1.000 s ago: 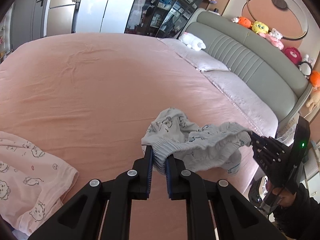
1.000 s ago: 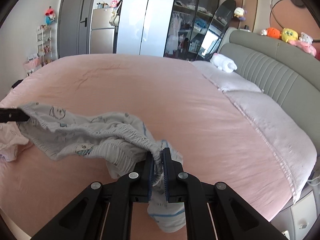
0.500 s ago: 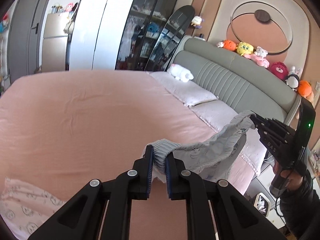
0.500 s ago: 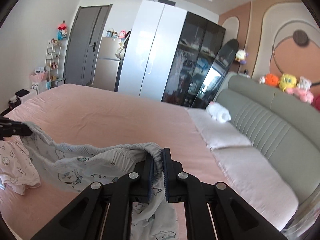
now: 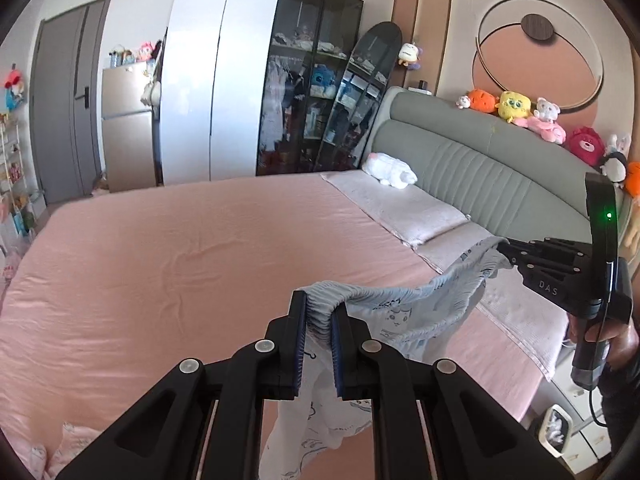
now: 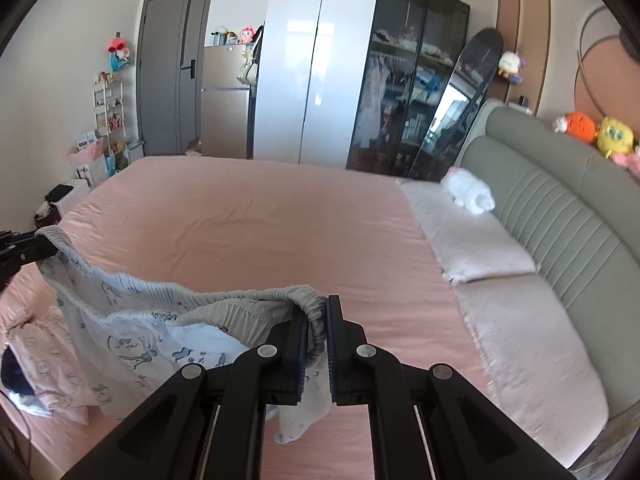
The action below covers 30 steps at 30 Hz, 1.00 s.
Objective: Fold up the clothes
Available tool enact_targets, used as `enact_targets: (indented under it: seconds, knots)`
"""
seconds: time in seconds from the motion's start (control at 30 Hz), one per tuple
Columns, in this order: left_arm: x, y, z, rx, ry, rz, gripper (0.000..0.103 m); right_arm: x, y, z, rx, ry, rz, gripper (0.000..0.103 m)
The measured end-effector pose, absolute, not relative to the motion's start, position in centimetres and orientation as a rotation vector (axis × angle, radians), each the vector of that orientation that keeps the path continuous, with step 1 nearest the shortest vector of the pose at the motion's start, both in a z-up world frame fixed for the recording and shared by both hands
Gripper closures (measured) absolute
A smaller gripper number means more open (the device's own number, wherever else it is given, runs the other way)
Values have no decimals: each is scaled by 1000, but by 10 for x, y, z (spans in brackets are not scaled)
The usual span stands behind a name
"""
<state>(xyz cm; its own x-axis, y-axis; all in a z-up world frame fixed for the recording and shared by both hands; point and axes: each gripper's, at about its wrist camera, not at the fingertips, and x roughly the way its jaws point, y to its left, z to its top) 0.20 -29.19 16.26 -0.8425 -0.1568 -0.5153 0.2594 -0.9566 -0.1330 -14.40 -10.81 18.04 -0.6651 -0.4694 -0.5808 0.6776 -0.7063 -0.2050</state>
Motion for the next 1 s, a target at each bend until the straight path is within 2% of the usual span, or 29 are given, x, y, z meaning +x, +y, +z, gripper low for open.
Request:
enact_targets:
  seconds: [0.2,0.3,0.53,0.73,1.0]
  knots:
    - [2,-298,171,680,193,-2811,93,-160,-125,202,586,590,-2373,98]
    - [8,-298,158,697,193,-2815,93,-157,-125,191,549,661,-2320,98]
    - [39,-260,80,901,107,-2833,93,-121,-110,100,685,875,-2090,97]
    - [79,-214,10,1139,58,-2859,93,-87,-71,14,879,826,-1931,97]
    - [120,-216,-41,1254,246,-2788,93,-49,-34,-52,1024,718,-1824,97]
